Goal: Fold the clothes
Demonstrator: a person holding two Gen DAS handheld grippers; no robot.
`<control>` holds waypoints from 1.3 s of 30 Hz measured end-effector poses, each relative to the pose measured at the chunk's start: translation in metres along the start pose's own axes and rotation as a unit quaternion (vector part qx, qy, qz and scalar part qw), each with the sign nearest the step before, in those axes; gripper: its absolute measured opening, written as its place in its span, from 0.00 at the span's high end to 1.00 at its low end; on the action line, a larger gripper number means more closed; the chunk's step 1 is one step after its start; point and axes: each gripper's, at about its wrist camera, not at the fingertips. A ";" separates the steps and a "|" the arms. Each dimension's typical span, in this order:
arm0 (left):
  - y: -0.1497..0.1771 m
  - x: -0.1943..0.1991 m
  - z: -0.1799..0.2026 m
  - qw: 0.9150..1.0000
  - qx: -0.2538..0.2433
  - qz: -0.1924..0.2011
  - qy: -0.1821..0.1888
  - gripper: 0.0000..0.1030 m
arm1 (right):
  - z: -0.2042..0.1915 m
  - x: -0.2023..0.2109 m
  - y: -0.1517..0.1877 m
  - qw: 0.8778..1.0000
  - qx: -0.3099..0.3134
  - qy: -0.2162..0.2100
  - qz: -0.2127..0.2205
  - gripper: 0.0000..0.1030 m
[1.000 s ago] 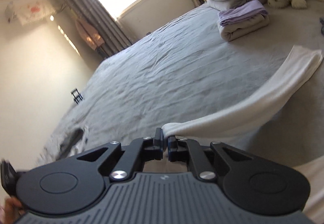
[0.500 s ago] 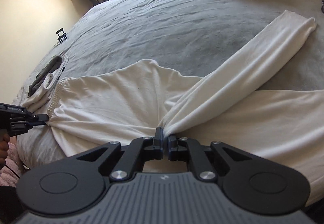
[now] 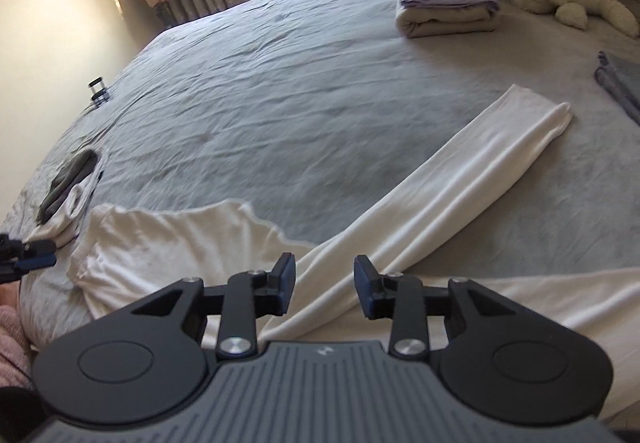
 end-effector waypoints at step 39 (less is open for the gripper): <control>0.045 -0.097 0.091 0.965 -0.132 -0.124 0.190 0.47 | 0.086 -0.035 -0.054 0.991 -0.063 0.116 0.029 1.00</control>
Point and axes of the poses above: each gripper's, at about its wrist camera, not at the fingertips, and x roughly against the way its jaws point, z to its right, y to its underside, and after that the axes turned 1 degree about -x, right-handed
